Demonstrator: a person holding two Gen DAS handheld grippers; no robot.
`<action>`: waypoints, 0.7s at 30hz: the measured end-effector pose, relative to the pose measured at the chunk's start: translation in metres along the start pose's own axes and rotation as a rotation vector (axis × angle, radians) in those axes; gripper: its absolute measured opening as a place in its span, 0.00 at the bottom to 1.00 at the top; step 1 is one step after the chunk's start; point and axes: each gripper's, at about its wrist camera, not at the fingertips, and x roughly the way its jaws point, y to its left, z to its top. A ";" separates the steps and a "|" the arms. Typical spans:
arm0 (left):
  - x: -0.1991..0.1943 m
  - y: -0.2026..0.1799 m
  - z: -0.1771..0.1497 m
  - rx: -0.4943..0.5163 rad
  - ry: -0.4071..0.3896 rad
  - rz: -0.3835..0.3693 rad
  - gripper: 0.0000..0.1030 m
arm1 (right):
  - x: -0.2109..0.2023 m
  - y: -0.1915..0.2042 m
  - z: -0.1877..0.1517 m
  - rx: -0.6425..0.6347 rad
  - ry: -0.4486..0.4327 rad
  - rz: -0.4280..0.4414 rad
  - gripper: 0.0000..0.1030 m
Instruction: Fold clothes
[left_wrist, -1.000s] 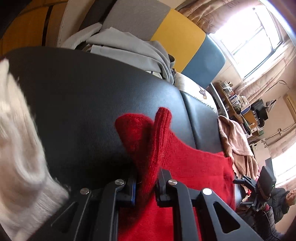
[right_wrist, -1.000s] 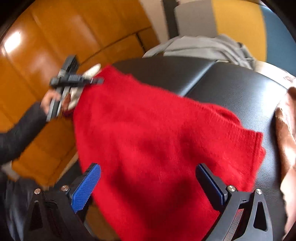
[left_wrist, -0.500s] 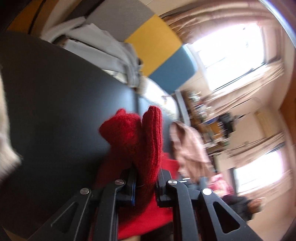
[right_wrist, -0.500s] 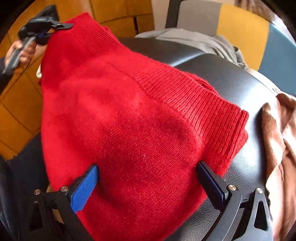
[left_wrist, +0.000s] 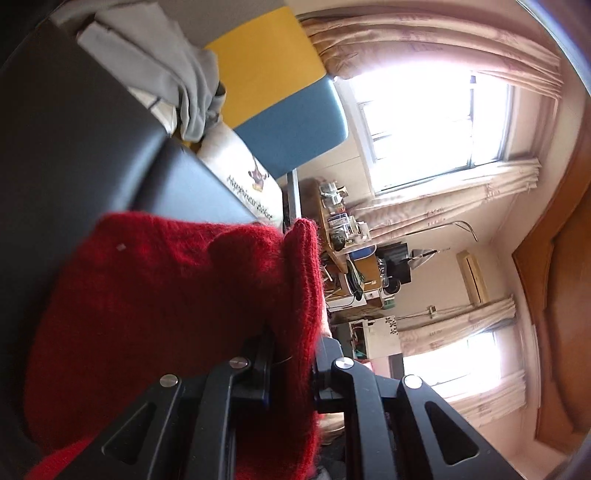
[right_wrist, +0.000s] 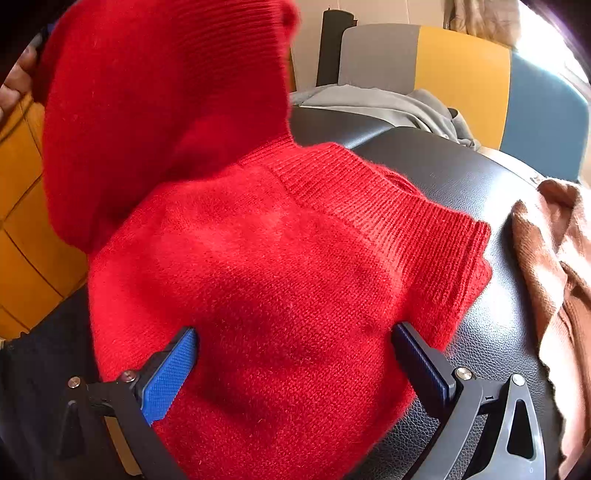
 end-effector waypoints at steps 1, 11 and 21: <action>0.010 -0.001 -0.003 -0.012 0.004 0.005 0.12 | 0.000 0.000 0.000 0.000 -0.001 0.002 1.00; 0.122 0.047 -0.027 -0.135 0.139 0.204 0.13 | -0.007 -0.007 -0.006 0.012 -0.032 0.032 1.00; 0.140 0.052 -0.043 -0.271 0.235 0.251 0.26 | -0.012 -0.004 -0.008 0.006 -0.050 0.018 1.00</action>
